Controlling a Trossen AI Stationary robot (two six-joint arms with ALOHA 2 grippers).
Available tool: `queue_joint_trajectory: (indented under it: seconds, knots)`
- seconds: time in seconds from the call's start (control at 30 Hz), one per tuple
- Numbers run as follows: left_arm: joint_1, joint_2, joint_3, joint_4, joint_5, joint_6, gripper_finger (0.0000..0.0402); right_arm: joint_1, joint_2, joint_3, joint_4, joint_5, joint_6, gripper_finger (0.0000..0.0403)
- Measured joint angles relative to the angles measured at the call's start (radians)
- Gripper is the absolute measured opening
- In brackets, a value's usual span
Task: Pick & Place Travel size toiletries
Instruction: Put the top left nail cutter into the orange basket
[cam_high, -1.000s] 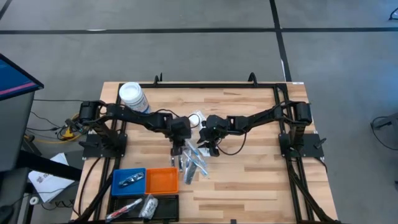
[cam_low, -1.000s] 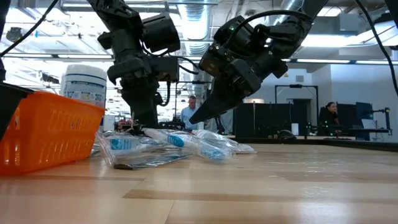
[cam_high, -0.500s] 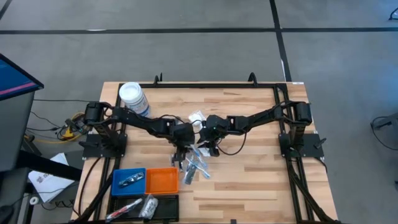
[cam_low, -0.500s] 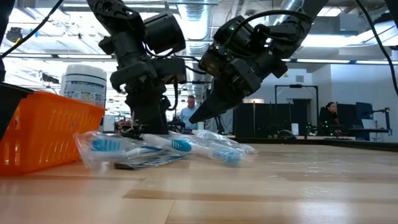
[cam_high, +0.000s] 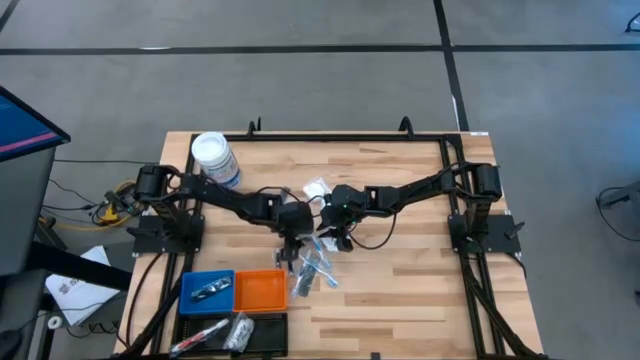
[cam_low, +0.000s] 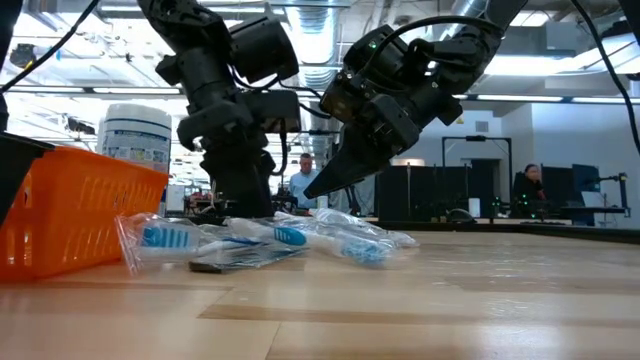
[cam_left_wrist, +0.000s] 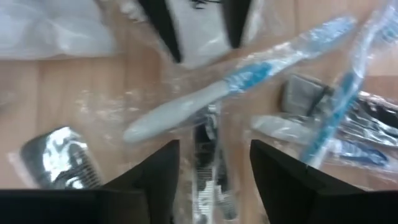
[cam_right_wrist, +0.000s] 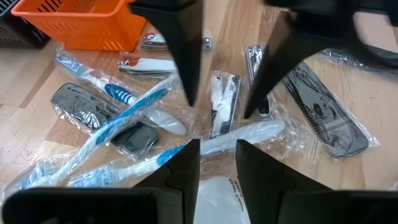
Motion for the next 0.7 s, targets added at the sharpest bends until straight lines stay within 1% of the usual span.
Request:
queue_joint_trajectory:
  seconds: [0.13, 0.27, 0.57, 0.7]
  knots:
    - [-0.024, 0.0, 0.0, 0.002, -0.013, 0.001, 0.0198, 0.0, 0.0, 0.0, 0.0, 0.0, 0.0, 0.0098]
    - [-0.023, 0.005, 0.0, 0.005, -0.041, 0.007, 0.0191, 0.0, 0.0, 0.0, 0.0, 0.0, 0.0, 0.0098]
    - [-0.022, 0.082, 0.005, 0.032, -0.05, 0.014, 0.018, 0.0, 0.0, 0.001, 0.0, 0.0, 0.008, 0.0098]
    - [-0.02, 0.095, 0.005, 0.037, -0.05, 0.013, 0.0179, 0.0, 0.001, 0.001, 0.0, 0.0, 0.008, 0.0098]
